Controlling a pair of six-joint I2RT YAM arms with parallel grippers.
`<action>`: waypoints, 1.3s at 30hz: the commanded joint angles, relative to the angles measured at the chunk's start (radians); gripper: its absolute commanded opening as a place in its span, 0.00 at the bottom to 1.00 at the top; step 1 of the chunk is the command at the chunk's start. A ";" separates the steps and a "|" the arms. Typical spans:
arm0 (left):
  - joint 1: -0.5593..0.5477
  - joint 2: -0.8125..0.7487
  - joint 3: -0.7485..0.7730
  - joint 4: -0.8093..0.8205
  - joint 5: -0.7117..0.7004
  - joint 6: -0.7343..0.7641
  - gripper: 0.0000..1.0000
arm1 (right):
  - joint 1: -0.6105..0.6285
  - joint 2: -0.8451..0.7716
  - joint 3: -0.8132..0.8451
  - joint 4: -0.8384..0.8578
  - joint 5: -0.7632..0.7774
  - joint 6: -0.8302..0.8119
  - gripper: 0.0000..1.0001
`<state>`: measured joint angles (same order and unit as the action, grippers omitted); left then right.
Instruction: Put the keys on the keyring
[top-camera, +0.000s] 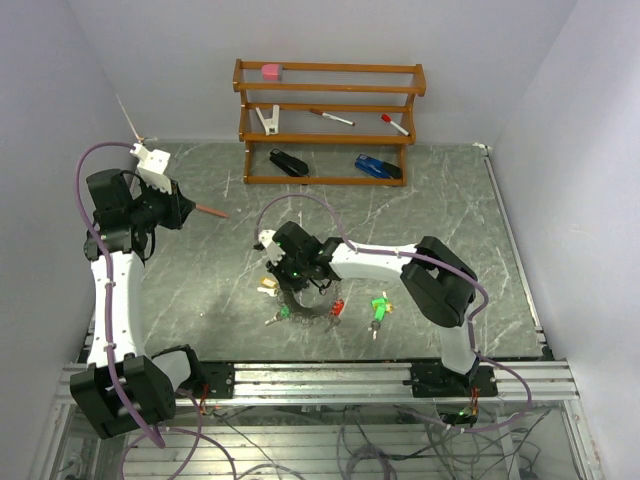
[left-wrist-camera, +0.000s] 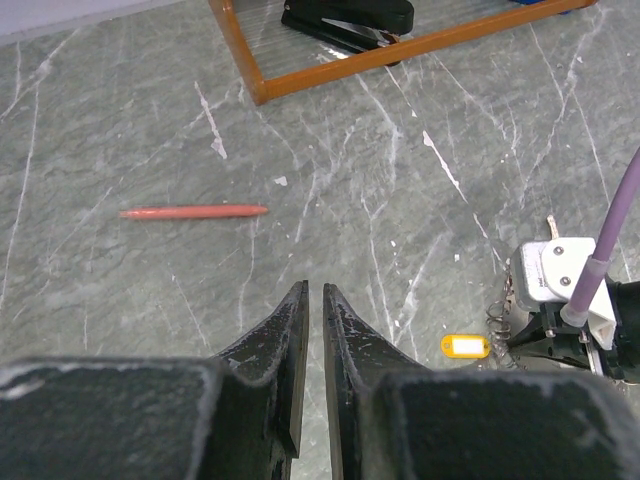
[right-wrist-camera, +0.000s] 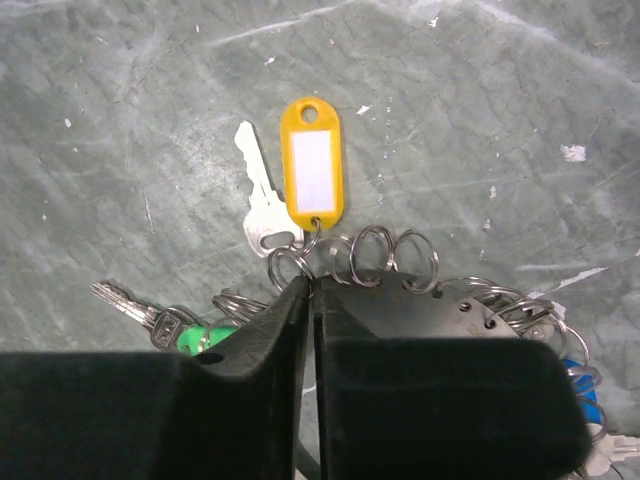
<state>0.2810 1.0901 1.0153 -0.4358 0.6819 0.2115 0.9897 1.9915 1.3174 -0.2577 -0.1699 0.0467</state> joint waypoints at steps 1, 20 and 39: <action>0.008 -0.010 -0.011 0.041 0.020 -0.011 0.22 | 0.010 0.011 -0.002 0.016 0.008 -0.003 0.00; 0.009 -0.018 -0.017 0.042 0.036 -0.013 0.22 | 0.009 -0.309 -0.230 -0.053 0.035 0.022 0.09; 0.009 -0.015 -0.030 0.058 0.065 -0.018 0.22 | 0.032 -0.123 -0.065 -0.006 0.040 -0.003 0.06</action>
<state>0.2810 1.0870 0.9981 -0.4191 0.7128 0.2012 1.0111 1.8412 1.2064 -0.2863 -0.1417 0.0444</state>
